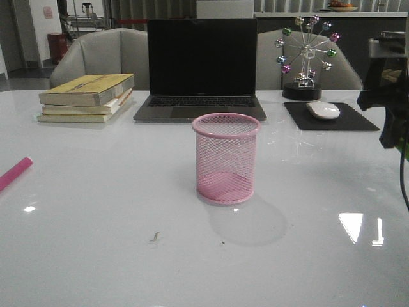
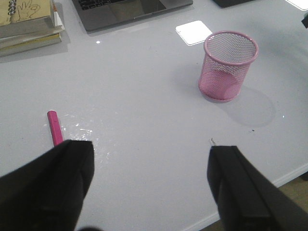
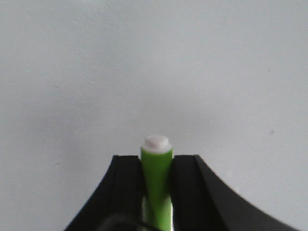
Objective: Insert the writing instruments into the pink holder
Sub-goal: 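Lift the green marker and lower it into the pink mesh holder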
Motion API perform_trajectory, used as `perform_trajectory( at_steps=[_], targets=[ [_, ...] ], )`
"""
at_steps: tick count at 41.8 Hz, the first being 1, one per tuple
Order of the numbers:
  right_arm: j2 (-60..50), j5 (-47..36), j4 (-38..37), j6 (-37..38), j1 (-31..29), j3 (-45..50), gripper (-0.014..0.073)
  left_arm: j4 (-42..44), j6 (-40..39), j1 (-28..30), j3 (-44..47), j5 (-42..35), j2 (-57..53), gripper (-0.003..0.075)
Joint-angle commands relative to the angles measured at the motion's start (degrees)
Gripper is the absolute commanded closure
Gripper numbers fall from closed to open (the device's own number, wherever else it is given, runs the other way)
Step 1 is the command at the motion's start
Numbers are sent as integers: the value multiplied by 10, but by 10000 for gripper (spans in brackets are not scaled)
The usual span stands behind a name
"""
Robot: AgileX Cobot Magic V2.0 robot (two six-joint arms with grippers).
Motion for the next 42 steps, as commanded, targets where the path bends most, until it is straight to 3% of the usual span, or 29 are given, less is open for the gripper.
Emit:
perform_trajectory(
  at_steps=[1,13,22,28,34,42],
  targets=[
    [-100,-121,2,-6,32,46,452,-6,-4,-4,-16,-49,5,171],
    [-241,-389,2,-6,162,160,452,-6,-4,-4,-16,-49,5,171],
    [-245,-575,2,-6,264,182,452,-6,-4,-4,-16,-49,5,171],
    [-211,-685,2,-6,300,182,452,-6,-4,-4,-16,-49,5,171],
    [-155,-755,2,-6,302,182,452,-6,-4,-4,-16,-49,5,171],
    [-86,-761,2,-6,302,182,452,-6,-4,-4,-16,-49,5,171]
  ],
)
